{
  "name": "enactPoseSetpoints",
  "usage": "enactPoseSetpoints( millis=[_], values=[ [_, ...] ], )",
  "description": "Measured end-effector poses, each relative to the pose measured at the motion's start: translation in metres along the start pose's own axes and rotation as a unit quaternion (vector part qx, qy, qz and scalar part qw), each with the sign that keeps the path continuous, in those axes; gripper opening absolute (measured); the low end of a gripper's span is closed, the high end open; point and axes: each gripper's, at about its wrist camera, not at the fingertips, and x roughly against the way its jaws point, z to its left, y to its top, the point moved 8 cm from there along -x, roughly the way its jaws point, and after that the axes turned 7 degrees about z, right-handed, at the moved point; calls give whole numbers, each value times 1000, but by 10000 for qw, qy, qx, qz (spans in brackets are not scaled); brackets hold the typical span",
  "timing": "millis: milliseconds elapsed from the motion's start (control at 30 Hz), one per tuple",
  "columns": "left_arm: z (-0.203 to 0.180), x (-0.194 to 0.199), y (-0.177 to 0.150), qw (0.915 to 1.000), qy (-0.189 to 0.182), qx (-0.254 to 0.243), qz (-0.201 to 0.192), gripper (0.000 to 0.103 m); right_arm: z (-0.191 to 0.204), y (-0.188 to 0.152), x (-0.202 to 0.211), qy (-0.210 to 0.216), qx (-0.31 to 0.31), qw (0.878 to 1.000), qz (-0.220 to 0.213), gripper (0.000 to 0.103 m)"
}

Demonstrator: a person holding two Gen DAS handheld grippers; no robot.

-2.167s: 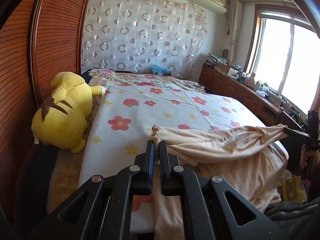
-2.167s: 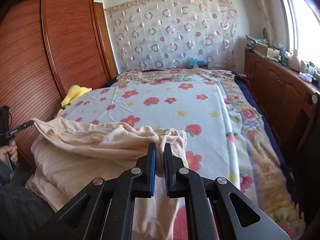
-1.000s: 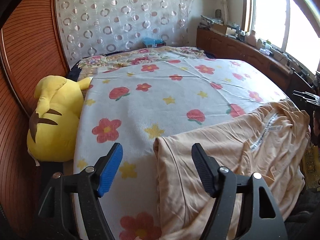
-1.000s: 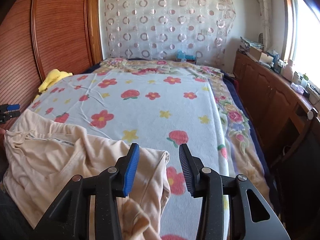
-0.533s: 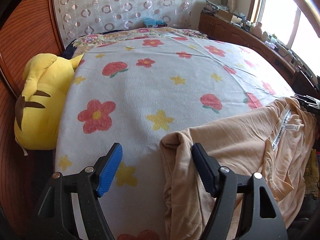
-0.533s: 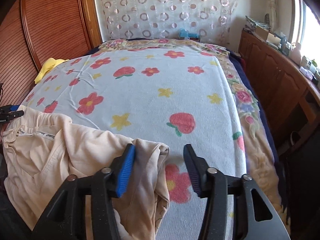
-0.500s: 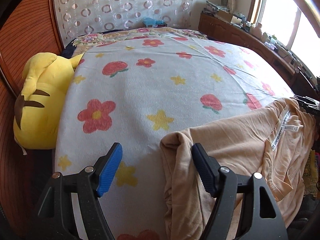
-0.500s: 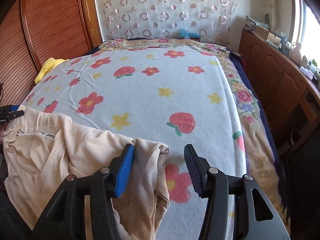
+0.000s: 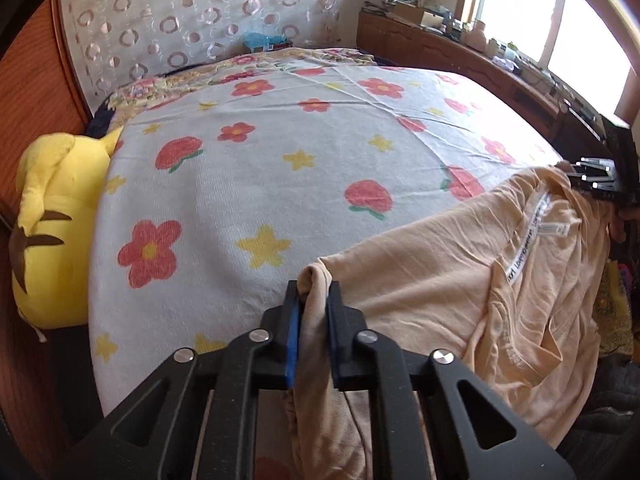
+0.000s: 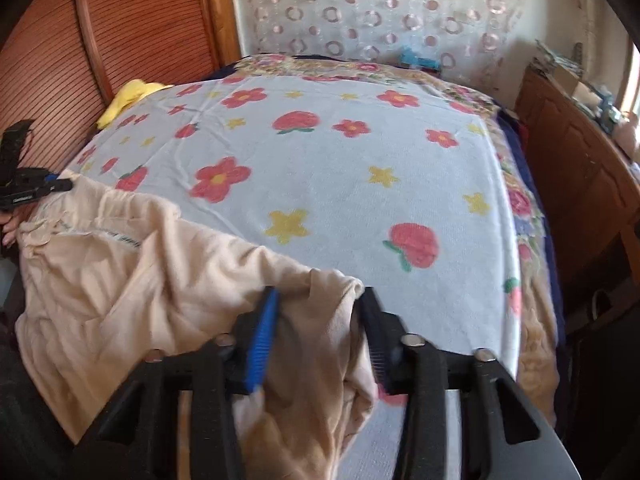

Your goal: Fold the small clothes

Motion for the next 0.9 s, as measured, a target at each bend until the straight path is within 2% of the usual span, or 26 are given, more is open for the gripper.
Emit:
enactPoseSetpoints(
  millis=[33, 100, 133, 200, 267, 367, 500, 533, 700, 900],
  values=[
    [-5, 5, -1, 10000, 30, -57, -64, 11, 4, -1, 1, 99, 75, 9999, 34, 16],
    [-9, 19, -1, 9997, 15, -37, -260, 11, 7, -3, 6, -100, 175, 9998, -17, 11],
    [-11, 31, 0, 9991, 20, -1, -414, 10, 3, 0, 13, -429, 32, 9989, -207, 10],
    [-13, 58, 4, 9972, -22, 69, -745, 10, 9, 4, 37, -382, -132, 9975, -585, 9],
    [-18, 92, 12, 9935, -62, 67, -1131, 10, 20, 10, 71, -498, -12, 9929, -1083, 9],
    [-24, 145, 28, 9847, -94, 64, -1737, 10, 34, 19, 119, -463, 93, 9858, -1609, 9],
    [-27, 225, 44, 9616, 68, 61, -2741, 9, 50, 34, 191, -314, 258, 9751, -2182, 8],
    [-26, 244, 49, 9563, 119, 65, -2921, 9, 57, 40, 212, -446, 460, 9698, -2352, 8],
    [-15, 325, 66, 9299, 337, 74, -3661, 9, 68, 66, 306, -729, 801, 9468, -3032, 8],
    [-3, 404, 84, 9014, 603, -34, -4287, 9, 84, 86, 398, -1146, 1155, 9175, -3629, 8]
  ],
)
